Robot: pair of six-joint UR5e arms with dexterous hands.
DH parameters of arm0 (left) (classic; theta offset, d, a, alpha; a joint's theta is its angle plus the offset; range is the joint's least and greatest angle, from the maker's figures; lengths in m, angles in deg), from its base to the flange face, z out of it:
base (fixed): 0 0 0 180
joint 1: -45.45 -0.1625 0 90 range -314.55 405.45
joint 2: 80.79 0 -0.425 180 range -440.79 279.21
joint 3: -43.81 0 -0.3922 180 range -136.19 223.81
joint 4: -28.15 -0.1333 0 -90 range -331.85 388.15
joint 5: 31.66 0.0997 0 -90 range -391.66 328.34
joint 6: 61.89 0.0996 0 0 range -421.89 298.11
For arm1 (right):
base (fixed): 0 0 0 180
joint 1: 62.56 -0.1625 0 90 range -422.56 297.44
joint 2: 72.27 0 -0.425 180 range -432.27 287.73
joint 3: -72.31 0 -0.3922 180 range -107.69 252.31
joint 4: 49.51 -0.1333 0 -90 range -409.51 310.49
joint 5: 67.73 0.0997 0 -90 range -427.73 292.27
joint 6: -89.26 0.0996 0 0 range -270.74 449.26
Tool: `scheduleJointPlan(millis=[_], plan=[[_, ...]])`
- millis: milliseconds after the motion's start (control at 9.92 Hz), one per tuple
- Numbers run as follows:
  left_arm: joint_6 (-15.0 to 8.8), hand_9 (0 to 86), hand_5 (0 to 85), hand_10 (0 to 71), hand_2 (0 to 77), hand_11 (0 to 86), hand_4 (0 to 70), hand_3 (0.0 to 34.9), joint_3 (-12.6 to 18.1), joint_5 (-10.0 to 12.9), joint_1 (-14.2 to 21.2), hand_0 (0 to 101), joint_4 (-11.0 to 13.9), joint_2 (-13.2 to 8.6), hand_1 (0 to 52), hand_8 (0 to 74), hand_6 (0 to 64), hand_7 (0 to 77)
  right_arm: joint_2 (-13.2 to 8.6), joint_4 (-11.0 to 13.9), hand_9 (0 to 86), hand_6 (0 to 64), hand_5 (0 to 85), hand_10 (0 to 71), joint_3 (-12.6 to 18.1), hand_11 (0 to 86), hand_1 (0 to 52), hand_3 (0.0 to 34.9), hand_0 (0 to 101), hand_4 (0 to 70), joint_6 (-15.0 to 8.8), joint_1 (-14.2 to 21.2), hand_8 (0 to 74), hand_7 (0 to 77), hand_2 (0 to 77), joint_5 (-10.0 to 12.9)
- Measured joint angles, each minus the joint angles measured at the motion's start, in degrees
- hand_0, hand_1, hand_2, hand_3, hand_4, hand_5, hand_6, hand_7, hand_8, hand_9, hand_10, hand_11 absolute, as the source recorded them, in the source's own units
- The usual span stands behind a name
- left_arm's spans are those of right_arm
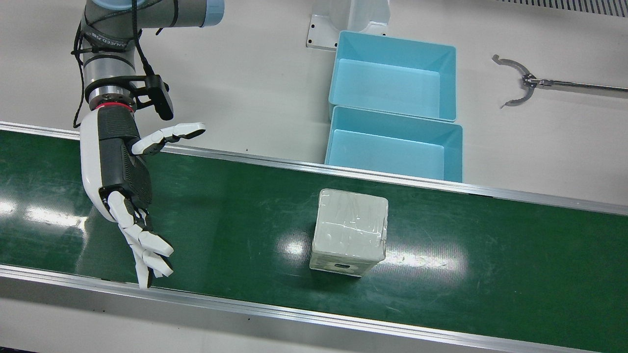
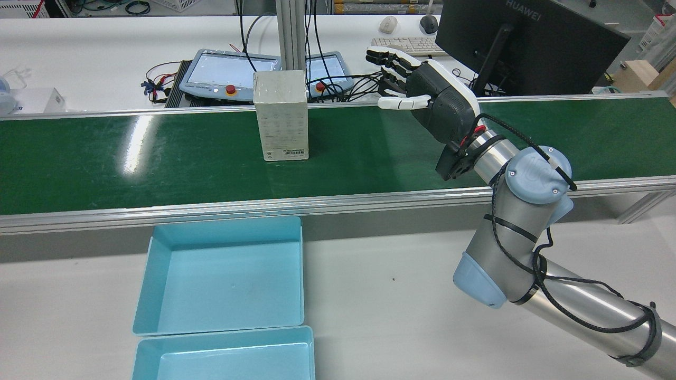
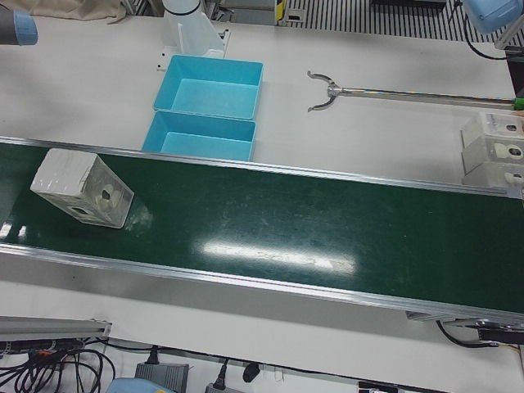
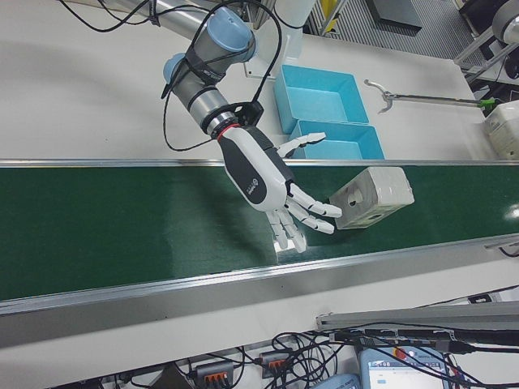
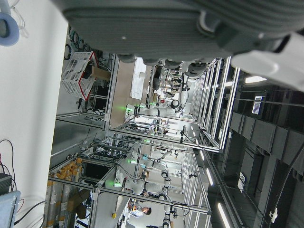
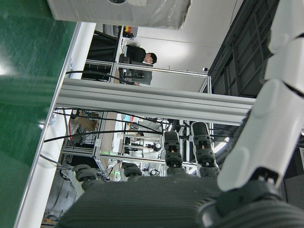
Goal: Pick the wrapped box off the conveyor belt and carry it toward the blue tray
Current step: 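Lower the open right hand beside the approaching white wrapped box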
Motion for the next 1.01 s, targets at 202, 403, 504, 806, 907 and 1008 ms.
scheduleJointPlan(millis=[202, 403, 504, 806, 907, 1008], plan=[[0.0, 0.0, 0.5, 0.5, 0.5, 0.0, 0.0, 0.0, 0.0, 0.0, 0.0, 0, 0.0, 0.0, 0.0, 0.5, 0.0, 0.5, -0.5, 0.0, 2.7, 0.0, 15.3, 3.3, -0.2, 4.4, 8.7, 30.6, 40, 11.5, -1.6, 0.7, 0.0, 15.3, 14.2, -0.1], [0.0, 0.0, 0.5, 0.0, 0.5, 0.0, 0.0, 0.0, 0.0, 0.0, 0.0, 0, 0.0, 0.0, 0.0, 0.5, 0.0, 0.5, -1.5, -0.2, 2.2, 0.0, 14.2, 3.3, -1.8, 4.9, 8.7, 30.4, 40, 7.6, -2.3, 0.9, 0.0, 13.6, 13.6, 0.0], [0.0, 0.0, 0.5, 0.0, 0.5, 0.0, 0.0, 0.0, 0.0, 0.0, 0.0, 0, 0.0, 0.0, 0.0, 0.5, 0.0, 0.5, -2.1, -0.5, 2.2, 0.0, 15.8, 3.3, -2.6, 4.9, 8.7, 29.9, 40, 8.7, -2.5, 0.9, 0.0, 13.6, 13.6, 0.0], [0.0, 0.0, 0.5, 0.5, 1.1, 0.0, 0.0, 0.0, 0.0, 0.0, 0.0, 0, 0.0, 0.0, 0.0, 0.5, 0.0, 0.5, -3.4, -1.5, 2.2, 0.0, 15.3, 3.3, -4.6, 4.9, 8.7, 30.0, 40, 9.8, -2.5, 1.0, 0.0, 13.6, 13.6, 0.1], [0.0, 0.0, 0.5, 0.5, 0.5, 0.0, 0.0, 0.0, 0.0, 0.0, 0.0, 0, 0.0, 0.0, 0.0, 0.5, 0.0, 0.5, -3.8, -1.8, 2.2, 0.0, 16.4, 3.3, -5.2, 4.9, 8.2, 29.8, 40, 12.0, -2.5, 1.0, 0.0, 14.7, 13.6, 0.1], [0.0, 0.5, 0.5, 0.0, 0.5, 0.0, 0.0, 0.0, 0.0, 0.0, 0.0, 0, 0.0, 0.0, 0.0, 0.0, 0.0, 0.5, -4.2, -1.9, 2.2, 0.0, 16.9, 3.3, -5.6, 4.9, 8.2, 29.9, 40, 12.0, -2.5, 1.0, 0.0, 15.3, 13.6, 0.1]])
